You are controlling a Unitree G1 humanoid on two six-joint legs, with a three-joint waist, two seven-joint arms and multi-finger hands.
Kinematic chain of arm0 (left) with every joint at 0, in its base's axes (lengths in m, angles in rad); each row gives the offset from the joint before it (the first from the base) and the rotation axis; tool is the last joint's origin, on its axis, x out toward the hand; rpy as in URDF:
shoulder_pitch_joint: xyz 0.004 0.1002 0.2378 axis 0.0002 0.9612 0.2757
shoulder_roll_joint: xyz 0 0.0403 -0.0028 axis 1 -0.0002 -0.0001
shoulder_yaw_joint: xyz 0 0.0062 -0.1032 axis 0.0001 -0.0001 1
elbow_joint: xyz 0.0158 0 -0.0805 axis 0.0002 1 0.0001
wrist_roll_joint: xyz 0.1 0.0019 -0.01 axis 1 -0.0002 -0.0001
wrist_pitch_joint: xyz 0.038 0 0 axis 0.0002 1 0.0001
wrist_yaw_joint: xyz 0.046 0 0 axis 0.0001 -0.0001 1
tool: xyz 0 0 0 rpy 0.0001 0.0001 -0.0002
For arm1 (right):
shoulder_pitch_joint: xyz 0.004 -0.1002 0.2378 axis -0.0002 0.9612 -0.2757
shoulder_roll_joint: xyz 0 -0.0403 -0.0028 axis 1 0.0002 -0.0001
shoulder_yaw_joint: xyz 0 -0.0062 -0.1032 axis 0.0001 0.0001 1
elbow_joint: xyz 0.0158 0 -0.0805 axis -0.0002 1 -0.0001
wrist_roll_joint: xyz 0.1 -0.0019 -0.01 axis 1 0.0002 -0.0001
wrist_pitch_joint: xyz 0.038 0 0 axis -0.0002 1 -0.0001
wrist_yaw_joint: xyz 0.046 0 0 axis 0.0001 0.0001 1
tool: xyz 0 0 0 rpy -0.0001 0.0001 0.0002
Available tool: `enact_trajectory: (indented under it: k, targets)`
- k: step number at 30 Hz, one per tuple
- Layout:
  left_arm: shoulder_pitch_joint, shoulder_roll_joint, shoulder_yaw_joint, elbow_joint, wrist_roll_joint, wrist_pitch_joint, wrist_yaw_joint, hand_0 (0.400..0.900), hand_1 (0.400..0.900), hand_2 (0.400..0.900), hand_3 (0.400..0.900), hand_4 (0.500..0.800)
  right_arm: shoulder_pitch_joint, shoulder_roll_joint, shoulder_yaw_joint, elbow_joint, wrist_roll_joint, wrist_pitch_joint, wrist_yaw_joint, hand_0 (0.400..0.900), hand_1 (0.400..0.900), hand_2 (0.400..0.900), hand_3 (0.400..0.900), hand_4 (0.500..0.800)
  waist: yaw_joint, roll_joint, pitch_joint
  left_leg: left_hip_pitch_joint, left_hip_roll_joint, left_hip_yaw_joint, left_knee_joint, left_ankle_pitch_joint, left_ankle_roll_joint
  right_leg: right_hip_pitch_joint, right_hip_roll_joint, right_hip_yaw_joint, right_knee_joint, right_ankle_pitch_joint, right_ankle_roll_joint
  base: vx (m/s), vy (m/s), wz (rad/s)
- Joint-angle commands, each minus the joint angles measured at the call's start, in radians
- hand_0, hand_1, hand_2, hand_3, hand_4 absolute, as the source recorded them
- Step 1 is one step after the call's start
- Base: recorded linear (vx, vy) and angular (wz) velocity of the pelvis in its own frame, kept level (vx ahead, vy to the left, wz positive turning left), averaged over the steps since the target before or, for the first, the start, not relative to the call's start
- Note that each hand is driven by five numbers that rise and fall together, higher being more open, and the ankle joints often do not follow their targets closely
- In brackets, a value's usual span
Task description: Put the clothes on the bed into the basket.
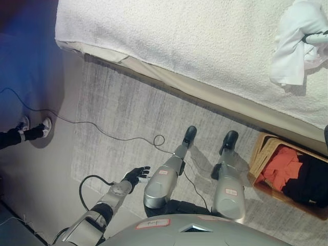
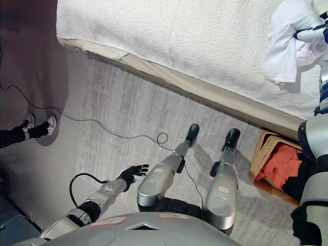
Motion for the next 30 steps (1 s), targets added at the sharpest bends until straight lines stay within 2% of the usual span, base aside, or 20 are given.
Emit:
enact_trajectory:
  k: [1,4,8,16,21,24,30]
  targets:
    - [0.038,0.048,-0.072,0.033,0.013,0.006,0.016,0.900,0.900,0.900,0.900,0.800,-0.095,-0.011,0.084,0.020,-0.022,-0.032,-0.007,0.400,0.400,0.400,0.400,0.500,-0.006,-0.043,-0.014,0.014,-0.025,0.055,-0.002,-0.052,0.004,-0.017,-0.094,0.091,0.119,-0.112,0.044,0.01,0.018,-0.08]
    - [0.023,0.040,-0.059,0.062,0.013,0.007,0.019,0.900,0.900,0.900,0.900,0.800,-0.092,0.000,0.082,0.013,-0.012,-0.027,-0.002,0.400,0.400,0.400,0.400,0.500,-0.016,-0.055,-0.022,0.024,-0.023,0.062,0.000,-0.060,0.007,-0.011,-0.091,0.102,0.117,-0.112,0.044,0.00,0.021,-0.15]
    - [-0.009,0.028,-0.038,0.112,0.006,0.009,0.028,0.900,0.900,0.900,0.900,0.800,-0.087,0.014,0.082,0.004,-0.013,-0.019,0.003,0.400,0.400,0.400,0.400,0.500,-0.038,-0.096,-0.042,0.042,-0.019,0.089,0.018,-0.091,0.019,0.001,-0.083,0.125,0.111,-0.107,0.045,0.01,0.030,-0.34]
    - [-0.068,0.037,0.082,0.239,-0.015,0.018,0.044,0.900,0.900,0.900,0.900,0.800,0.029,0.045,0.027,-0.027,-0.011,-0.005,0.034,0.400,0.400,0.400,0.400,0.500,-0.089,-0.266,-0.134,0.142,0.007,0.192,0.054,-0.184,0.055,0.071,-0.039,0.213,0.080,-0.095,0.053,0.06,0.008,-0.60]
    - [-0.086,0.060,0.148,0.288,-0.024,0.029,0.042,0.900,0.900,0.900,0.900,0.800,0.100,0.030,-0.006,-0.008,-0.018,0.008,0.075,0.400,0.400,0.400,0.400,0.500,-0.121,-0.343,-0.217,0.235,0.034,0.252,0.043,-0.222,0.063,0.123,-0.015,0.260,0.066,-0.092,0.059,0.08,0.022,-0.51]
    - [-0.075,0.072,0.182,0.302,-0.025,0.034,0.043,0.900,0.900,0.900,0.900,0.800,0.118,0.012,-0.019,0.000,-0.020,0.013,0.090,0.400,0.400,0.400,0.400,0.500,-0.138,-0.370,-0.269,0.291,0.044,0.301,0.040,-0.249,0.070,0.151,0.001,0.303,0.052,-0.085,0.067,0.10,0.044,-0.62]
    - [-0.050,0.098,0.232,0.324,-0.019,0.043,0.038,0.900,0.900,0.900,0.900,0.800,0.164,-0.026,-0.047,-0.001,-0.020,0.015,0.107,0.400,0.400,0.400,0.400,0.500,-0.166,-0.386,-0.327,0.360,0.054,0.388,0.037,-0.275,0.077,0.173,0.025,0.369,0.040,-0.068,0.078,0.02,0.040,-0.57]
